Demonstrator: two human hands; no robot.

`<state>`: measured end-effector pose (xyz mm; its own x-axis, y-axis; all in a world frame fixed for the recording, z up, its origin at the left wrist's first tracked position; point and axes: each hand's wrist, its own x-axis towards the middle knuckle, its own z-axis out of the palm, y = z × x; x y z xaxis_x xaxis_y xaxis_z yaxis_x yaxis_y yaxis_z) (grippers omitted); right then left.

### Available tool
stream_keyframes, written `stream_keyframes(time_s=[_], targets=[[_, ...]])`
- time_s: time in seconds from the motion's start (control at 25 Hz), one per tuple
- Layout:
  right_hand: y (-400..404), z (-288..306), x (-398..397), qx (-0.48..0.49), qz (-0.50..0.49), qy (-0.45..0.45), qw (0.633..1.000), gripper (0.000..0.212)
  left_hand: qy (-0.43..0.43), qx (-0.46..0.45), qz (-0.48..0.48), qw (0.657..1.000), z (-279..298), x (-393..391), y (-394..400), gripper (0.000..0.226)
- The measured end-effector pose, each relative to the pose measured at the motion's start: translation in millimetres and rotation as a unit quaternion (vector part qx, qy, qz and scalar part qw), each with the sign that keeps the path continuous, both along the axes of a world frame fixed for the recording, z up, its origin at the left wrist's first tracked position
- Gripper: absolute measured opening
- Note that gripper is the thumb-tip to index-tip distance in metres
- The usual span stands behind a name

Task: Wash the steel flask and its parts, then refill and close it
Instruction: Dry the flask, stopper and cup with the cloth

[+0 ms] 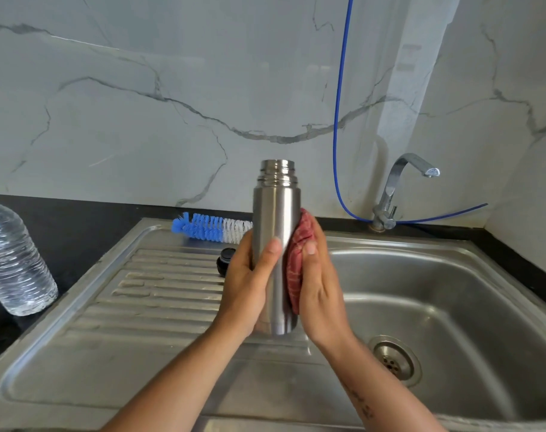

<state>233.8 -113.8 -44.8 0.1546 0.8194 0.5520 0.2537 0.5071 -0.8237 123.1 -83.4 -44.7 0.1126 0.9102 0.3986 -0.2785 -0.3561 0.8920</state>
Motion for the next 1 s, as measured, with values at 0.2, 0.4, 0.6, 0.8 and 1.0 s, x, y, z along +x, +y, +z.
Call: stream_keyframes(time_s=[0.2, 0.4, 0.6, 0.8, 1.0], targets=[[-6.7, -6.8, -14.6, -0.035, 0.049, -0.046, 0.997, 0.061, -0.052, 0.024, 0.07, 0.996, 6.7, -14.6, 7.5, 0.057], [-11.8, 12.1, -16.9, -0.207, 0.073, 0.172, 0.96, 0.031, -0.207, -0.063, 0.046, 0.975, 9.7, -16.1, 16.5, 0.08], [-6.4, 25.2, 6.7, -0.231, 0.059, 0.409, 0.881, 0.04, -0.218, -0.093, -0.133, 0.962, 1.5, -0.5, 11.0, 0.078], [-7.6, 21.5, -4.0, -0.257, 0.048, 0.399, 0.879, 0.043, -0.226, -0.039, -0.086, 0.97, 7.7, 1.0, 2.7, 0.045], [-12.7, 14.9, -16.2, -0.192, 0.024, 0.323, 0.927, 0.035, -0.242, -0.033, -0.041, 0.969, 13.2, -8.6, 13.2, 0.032]])
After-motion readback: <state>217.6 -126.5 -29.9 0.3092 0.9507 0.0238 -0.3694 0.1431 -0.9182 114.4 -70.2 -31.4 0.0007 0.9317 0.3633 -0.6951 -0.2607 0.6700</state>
